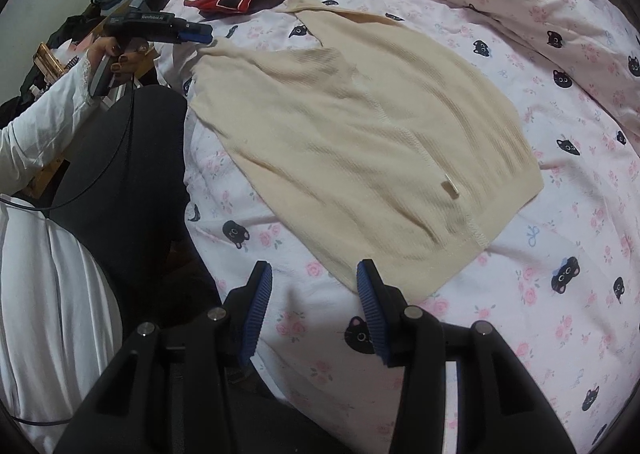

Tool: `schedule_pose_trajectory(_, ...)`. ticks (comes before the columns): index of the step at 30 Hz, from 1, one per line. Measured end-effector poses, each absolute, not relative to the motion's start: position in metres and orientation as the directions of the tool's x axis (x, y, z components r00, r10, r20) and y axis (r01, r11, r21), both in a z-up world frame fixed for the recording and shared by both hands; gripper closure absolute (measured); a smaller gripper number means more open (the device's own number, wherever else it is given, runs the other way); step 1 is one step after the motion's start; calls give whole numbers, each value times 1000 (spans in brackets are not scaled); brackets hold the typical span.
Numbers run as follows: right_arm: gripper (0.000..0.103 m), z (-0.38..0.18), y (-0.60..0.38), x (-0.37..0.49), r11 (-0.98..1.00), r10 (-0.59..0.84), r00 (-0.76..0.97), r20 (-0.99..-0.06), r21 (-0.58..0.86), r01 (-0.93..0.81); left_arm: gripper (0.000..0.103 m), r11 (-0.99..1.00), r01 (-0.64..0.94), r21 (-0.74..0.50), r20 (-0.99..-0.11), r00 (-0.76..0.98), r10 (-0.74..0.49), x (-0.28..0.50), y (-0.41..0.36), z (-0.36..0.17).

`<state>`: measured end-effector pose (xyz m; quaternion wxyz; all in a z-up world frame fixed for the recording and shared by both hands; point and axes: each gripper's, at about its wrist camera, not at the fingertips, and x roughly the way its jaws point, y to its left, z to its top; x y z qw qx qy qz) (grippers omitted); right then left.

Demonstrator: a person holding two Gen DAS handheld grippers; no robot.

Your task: Fold clothes

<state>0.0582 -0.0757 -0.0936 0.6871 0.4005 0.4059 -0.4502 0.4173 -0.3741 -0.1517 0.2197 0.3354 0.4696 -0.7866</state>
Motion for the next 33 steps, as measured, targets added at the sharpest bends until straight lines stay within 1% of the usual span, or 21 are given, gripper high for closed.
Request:
schedule_pose_trajectory(2, 57, -93, -75, 58, 268, -307, 288, -907, 208, 941, 62, -451, 650, -611, -727, -687, -6, 419, -376, -155)
schedule_pose_trajectory(6, 57, -92, -78, 59, 256, -333, 333, -882, 255, 932, 62, -444, 647, -619, -724, -690, 3, 420, -377, -156)
schedule_pose_trajectory(13, 57, -95, -80, 63, 255, -341, 357, -869, 280, 926, 62, -453, 655, -605, -735, -678, 1, 421, -382, -154)
schedule_pose_trajectory(16, 57, -97, -79, 63, 251, -347, 361, -866, 285, 925, 61, -460, 648, -608, -738, -675, 24, 419, -387, -154)
schedule_pose_trajectory(19, 57, -98, -78, 62, 247, -351, 365, -862, 290, 924, 61, -461, 619, -636, -725, -684, 83, 416, -393, -158)
schedule_pose_trajectory(24, 57, -99, -75, 60, 239, -348, 373, -860, 304, 922, 61, -442, 577, -687, -688, -712, 141, 424, -406, -159)
schedule_pose_trajectory(27, 57, -99, -72, 59, 240, -356, 389, -850, 319, 917, 56, -414, 553, -723, -657, -736, 166, 426, -410, -164)
schedule_pose_trajectory(29, 57, -100, -72, 58, 237, -355, 393, -848, 325, 916, 56, -435, 553, -711, -665, -730, 160, 423, -409, -164)
schedule_pose_trajectory(33, 57, -102, -73, 58, 232, -351, 391, -851, 326, 917, 56, -431, 537, -725, -652, -738, 177, 416, -407, -166)
